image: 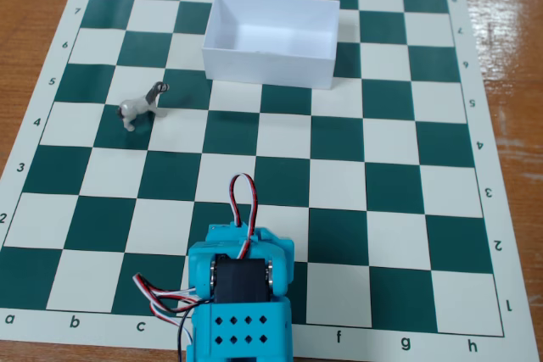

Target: Grab the toy horse and put it in the box.

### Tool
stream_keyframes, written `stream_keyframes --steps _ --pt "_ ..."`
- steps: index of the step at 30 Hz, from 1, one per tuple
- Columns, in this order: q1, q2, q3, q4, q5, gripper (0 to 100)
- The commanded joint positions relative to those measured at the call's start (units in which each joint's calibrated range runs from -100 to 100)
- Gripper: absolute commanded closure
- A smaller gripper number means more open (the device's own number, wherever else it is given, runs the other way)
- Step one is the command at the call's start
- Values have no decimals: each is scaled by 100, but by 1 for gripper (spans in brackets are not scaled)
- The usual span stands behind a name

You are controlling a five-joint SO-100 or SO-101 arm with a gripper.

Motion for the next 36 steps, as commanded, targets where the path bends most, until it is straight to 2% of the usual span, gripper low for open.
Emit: stream_keyframes --steps 1,35,36 --pt "-4 -24 36 13 -5 100" --pt "-40 -24 -18 -78 -10 100" --pt "-26 -24 -210 -95 -127 100"
